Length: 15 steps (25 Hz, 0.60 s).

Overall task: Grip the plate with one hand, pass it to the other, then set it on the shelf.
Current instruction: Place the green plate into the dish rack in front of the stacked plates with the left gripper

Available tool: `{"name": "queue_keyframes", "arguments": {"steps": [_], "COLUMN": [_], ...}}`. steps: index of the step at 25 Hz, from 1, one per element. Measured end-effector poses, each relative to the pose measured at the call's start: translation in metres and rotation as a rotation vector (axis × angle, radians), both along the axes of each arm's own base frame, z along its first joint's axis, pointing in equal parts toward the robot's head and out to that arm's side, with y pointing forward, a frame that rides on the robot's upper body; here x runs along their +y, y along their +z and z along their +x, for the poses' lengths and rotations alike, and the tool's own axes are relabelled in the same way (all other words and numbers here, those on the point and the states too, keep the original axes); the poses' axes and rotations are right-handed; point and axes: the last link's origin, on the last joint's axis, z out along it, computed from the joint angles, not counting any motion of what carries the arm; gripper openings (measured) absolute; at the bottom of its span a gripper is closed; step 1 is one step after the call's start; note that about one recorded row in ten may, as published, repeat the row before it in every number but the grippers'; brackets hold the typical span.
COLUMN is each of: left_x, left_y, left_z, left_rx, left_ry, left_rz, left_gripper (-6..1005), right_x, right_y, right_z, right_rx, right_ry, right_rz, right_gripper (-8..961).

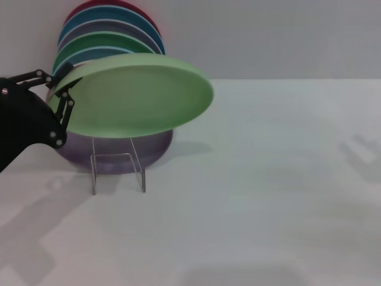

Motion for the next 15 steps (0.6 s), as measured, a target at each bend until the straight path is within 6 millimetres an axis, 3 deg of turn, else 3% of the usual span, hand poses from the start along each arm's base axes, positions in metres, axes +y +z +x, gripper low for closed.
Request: {"name": "queue_keyframes", "arguments": {"steps": [15], "left_x": [-0.0004], "left_y": [-0.0072], "left_z": [-0.0097], "left_rx": [0.009], "left_ry": [0.079], "left_rz": [0.024], "left_gripper": [82], "right_x": [0.0079], "right_y": [-0.0044], "right_z": [-0.0103], "right_rx": [-0.001], "right_ry": [0.045], "right_rz": [-0.026], "right_gripper": [589]}}
